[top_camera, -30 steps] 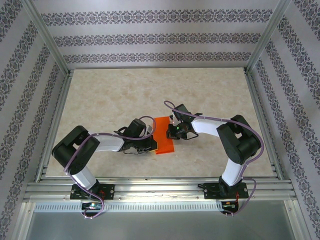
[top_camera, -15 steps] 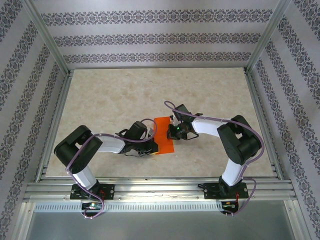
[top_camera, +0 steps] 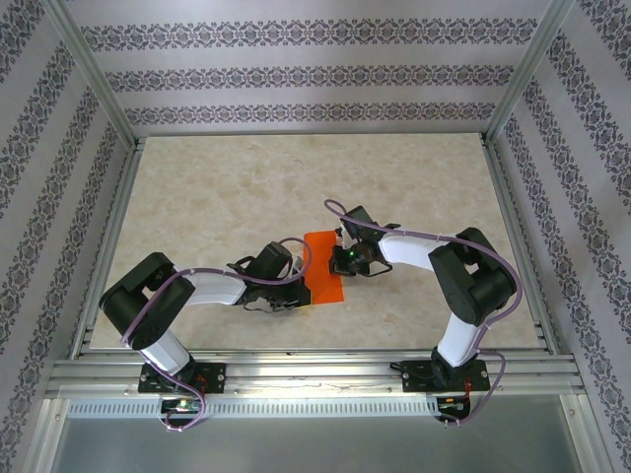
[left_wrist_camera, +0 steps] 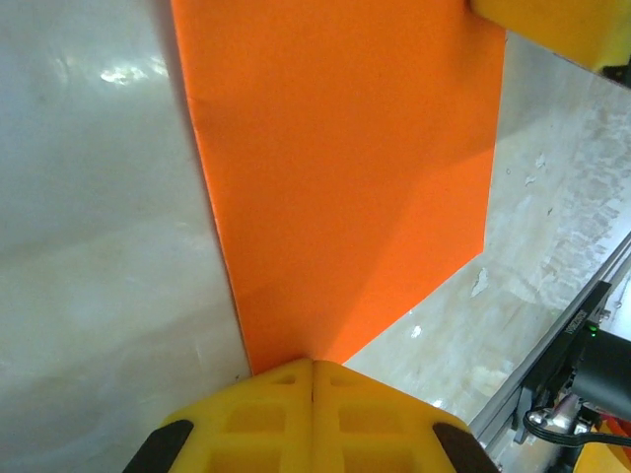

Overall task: Fold a paper plane with a square sheet of paper (pick it up from the middle)
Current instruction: First fold the square sheet of paper in half at the center of the table.

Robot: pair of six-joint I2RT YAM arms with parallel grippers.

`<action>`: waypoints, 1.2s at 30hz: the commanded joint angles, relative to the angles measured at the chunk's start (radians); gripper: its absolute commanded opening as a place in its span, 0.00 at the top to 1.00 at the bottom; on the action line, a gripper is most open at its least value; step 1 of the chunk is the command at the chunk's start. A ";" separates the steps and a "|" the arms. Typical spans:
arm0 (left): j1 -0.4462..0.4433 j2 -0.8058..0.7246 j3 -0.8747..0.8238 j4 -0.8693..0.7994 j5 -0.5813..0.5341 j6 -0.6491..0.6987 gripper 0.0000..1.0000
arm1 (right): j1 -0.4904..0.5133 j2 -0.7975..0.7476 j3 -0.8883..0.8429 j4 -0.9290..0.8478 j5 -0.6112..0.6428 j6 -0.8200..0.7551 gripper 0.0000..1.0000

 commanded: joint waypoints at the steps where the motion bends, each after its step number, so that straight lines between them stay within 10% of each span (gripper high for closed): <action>1: -0.030 -0.016 -0.008 -0.138 -0.016 0.038 0.99 | -0.019 0.021 -0.036 -0.097 0.077 -0.005 1.00; 11: -0.018 -0.272 0.061 -0.172 -0.168 0.051 0.96 | -0.024 0.036 -0.013 -0.119 0.060 -0.051 1.00; 36: 0.145 0.191 0.206 0.001 -0.145 0.095 0.97 | -0.015 0.049 -0.001 -0.121 0.038 -0.036 1.00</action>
